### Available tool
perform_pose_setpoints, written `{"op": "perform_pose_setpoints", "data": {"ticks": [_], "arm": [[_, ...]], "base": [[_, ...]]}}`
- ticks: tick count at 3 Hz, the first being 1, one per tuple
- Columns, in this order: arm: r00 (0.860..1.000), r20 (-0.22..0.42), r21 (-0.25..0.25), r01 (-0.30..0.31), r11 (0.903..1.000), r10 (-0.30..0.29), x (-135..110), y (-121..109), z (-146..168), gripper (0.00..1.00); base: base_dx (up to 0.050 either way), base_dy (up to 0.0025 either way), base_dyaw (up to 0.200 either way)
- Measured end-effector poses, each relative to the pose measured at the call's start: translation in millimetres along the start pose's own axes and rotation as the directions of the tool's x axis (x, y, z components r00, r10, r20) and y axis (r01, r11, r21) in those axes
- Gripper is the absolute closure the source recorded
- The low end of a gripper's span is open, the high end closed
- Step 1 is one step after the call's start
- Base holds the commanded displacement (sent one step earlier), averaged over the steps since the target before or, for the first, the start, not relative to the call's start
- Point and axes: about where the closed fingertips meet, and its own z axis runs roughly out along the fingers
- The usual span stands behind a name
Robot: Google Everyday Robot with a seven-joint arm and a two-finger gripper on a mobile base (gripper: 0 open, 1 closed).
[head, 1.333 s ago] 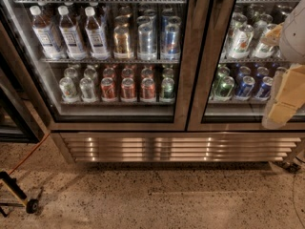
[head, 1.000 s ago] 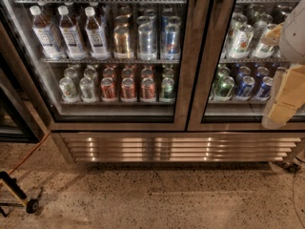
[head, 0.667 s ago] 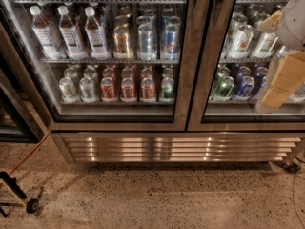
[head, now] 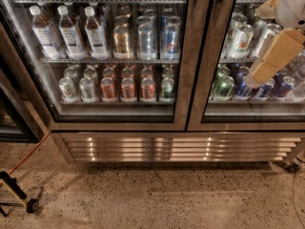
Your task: Open left fridge door
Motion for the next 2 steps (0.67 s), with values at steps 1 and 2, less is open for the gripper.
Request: {"op": "perform_pose_setpoints", "data": {"ticks": [1,2], "arm": [[1.0,-0.006,0.033,-0.019,0.9993,0.019,7,4,-7,0.0],[0.999,0.037,0.047,-0.024,0.9986,0.022,-3,-14,1,0.0]], "base": [[0.0,0.0,0.0],[0.0,0.0,0.0]]}}
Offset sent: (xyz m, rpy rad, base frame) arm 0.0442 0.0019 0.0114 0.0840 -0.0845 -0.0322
